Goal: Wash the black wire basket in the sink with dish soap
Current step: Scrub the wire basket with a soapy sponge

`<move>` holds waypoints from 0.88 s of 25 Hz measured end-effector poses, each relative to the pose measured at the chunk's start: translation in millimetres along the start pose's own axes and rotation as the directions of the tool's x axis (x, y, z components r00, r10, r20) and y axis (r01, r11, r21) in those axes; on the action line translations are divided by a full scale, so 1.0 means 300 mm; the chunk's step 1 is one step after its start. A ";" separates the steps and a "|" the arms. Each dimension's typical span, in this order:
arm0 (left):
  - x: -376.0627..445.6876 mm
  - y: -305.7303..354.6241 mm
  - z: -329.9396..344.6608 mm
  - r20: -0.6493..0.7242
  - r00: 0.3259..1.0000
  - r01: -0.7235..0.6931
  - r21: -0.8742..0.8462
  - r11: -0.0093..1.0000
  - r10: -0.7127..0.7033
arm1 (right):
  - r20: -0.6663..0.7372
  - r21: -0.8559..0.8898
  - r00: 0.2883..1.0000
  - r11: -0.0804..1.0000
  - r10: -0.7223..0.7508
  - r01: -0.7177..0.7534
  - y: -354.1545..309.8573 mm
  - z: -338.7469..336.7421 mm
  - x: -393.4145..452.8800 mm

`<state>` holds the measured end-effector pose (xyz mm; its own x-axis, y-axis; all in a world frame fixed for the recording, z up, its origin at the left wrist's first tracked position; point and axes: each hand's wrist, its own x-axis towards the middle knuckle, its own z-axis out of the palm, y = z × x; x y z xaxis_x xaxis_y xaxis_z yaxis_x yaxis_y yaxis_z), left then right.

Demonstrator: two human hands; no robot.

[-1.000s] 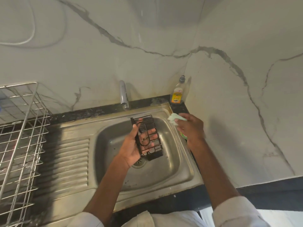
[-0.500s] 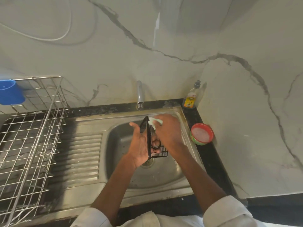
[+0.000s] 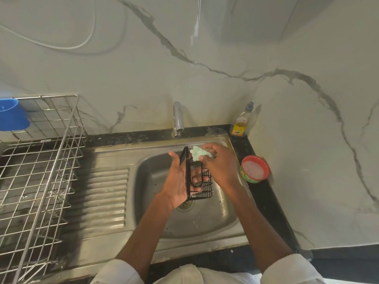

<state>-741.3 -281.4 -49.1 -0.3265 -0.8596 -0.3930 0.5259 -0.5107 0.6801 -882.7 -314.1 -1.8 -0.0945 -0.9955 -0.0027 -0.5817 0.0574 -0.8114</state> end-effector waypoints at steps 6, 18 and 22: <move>0.007 0.000 -0.001 -0.013 1.000 0.022 0.039 0.999 -0.022 | 0.024 0.024 0.997 0.997 0.077 -0.077 0.032 -0.008 0.020; 0.018 -0.019 0.024 -0.011 0.999 0.035 0.046 0.998 -0.034 | 0.019 -0.198 0.988 0.968 -0.155 0.155 -0.025 0.008 0.028; 0.027 -0.024 0.023 -0.007 1.000 0.021 0.012 1.000 -0.021 | -0.020 -0.163 0.994 0.981 -0.111 0.106 -0.059 0.020 0.045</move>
<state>-753.2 -284.7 -53.0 -0.3324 -0.8487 -0.4113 0.5091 -0.5286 0.6792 -869.0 -329.1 9.0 -0.0460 -0.9940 0.0989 -0.7126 -0.0367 -0.7006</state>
